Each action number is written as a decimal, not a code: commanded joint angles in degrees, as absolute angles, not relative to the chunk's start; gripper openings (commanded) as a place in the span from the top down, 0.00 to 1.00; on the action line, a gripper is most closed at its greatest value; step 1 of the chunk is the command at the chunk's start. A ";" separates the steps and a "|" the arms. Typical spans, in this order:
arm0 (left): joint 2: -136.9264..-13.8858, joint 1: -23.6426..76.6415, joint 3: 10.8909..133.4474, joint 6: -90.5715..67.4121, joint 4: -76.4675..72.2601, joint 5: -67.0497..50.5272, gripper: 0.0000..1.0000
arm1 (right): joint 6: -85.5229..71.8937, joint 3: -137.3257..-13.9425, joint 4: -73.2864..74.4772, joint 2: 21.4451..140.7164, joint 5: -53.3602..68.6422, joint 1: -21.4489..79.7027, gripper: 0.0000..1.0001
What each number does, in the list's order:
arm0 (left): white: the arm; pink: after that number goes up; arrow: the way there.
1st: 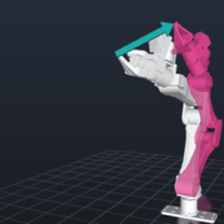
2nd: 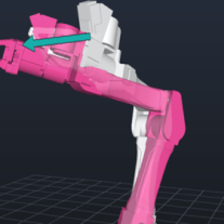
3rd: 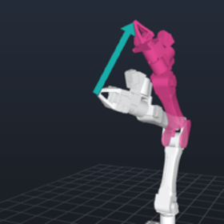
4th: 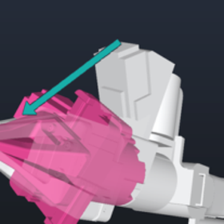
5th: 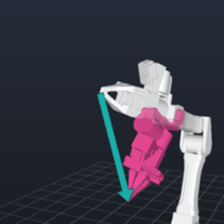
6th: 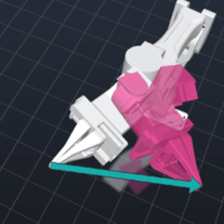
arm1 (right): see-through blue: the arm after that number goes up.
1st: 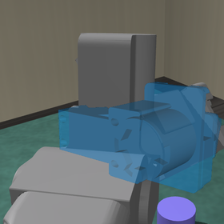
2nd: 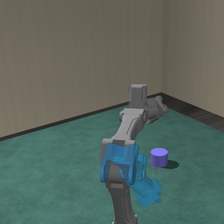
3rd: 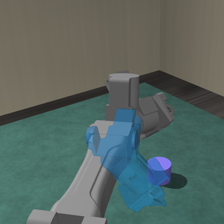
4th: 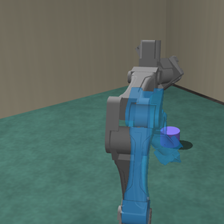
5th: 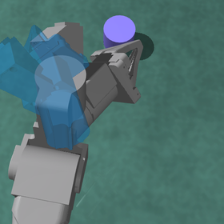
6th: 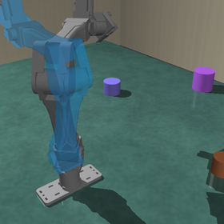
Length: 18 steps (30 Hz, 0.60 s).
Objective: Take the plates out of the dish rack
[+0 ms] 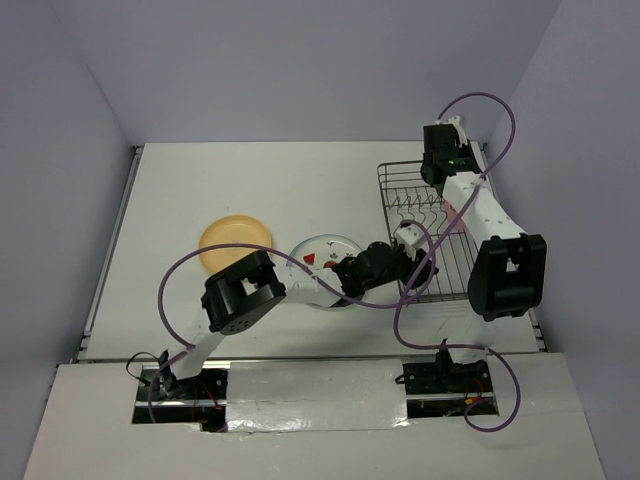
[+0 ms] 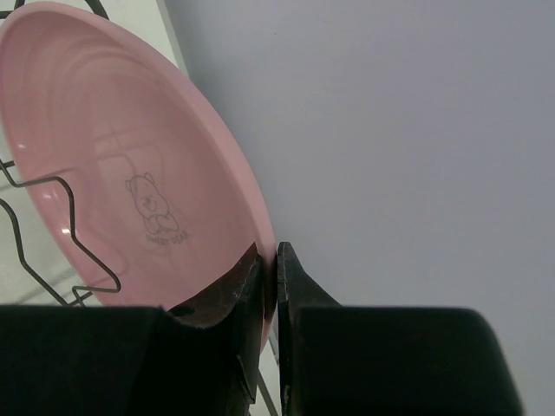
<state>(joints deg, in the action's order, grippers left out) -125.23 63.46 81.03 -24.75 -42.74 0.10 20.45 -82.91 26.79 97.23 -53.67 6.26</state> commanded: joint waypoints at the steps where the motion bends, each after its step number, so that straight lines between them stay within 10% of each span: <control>1: -128.14 63.72 81.74 -26.10 -40.69 -1.49 0.58 | 21.26 -86.31 18.90 95.80 -60.29 6.94 1.00; 18: -109.69 61.18 74.97 -25.66 -25.50 12.74 0.40 | 17.93 -84.99 20.31 96.06 -52.47 5.10 1.00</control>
